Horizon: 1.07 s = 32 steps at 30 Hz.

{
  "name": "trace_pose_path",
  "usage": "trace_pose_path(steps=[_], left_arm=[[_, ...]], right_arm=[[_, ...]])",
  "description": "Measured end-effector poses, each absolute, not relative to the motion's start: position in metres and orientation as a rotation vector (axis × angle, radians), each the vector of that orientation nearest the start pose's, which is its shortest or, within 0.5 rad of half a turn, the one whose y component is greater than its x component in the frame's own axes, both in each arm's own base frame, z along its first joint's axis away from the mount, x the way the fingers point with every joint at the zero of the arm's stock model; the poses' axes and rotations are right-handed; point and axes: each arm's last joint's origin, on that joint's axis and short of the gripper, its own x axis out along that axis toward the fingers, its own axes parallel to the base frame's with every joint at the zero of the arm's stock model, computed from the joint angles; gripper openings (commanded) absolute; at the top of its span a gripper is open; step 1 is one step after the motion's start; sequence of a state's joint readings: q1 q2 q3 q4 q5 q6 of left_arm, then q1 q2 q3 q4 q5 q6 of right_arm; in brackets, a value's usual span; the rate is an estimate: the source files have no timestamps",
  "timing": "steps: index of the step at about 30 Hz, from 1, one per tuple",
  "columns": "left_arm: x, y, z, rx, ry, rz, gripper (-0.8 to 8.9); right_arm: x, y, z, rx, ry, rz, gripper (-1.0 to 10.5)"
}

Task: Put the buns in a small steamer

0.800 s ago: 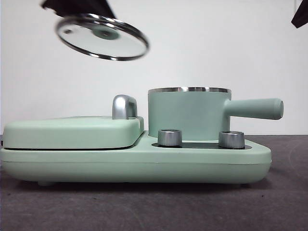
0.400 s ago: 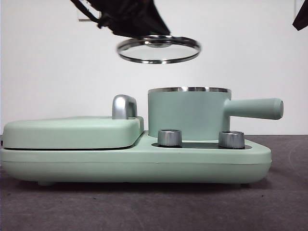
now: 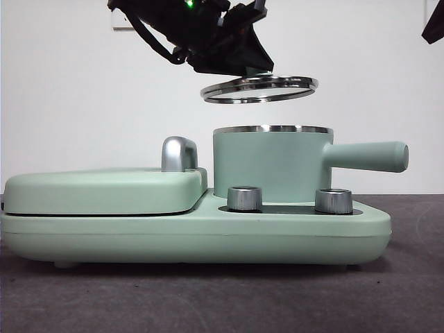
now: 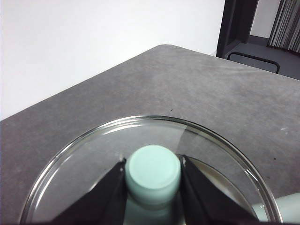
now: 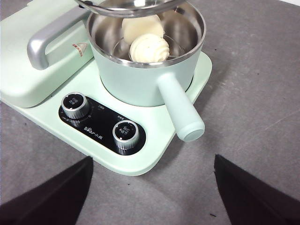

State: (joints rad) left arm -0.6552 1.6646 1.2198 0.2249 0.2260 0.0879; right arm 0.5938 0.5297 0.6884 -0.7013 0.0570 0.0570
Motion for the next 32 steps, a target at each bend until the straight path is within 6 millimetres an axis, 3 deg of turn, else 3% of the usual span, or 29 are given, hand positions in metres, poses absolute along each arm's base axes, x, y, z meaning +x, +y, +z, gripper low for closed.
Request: trace_pose_path(steps=[12, 32], left_arm=[[0.303, -0.255, 0.271, 0.146, 0.252, -0.913, 0.10], [0.305, -0.258, 0.265, 0.149, 0.260, -0.914, 0.10]], right_arm=[[0.090, 0.059, 0.285, -0.121, 0.535, 0.508, 4.1], [0.090, 0.059, 0.285, -0.121, 0.535, 0.508, 4.1]])
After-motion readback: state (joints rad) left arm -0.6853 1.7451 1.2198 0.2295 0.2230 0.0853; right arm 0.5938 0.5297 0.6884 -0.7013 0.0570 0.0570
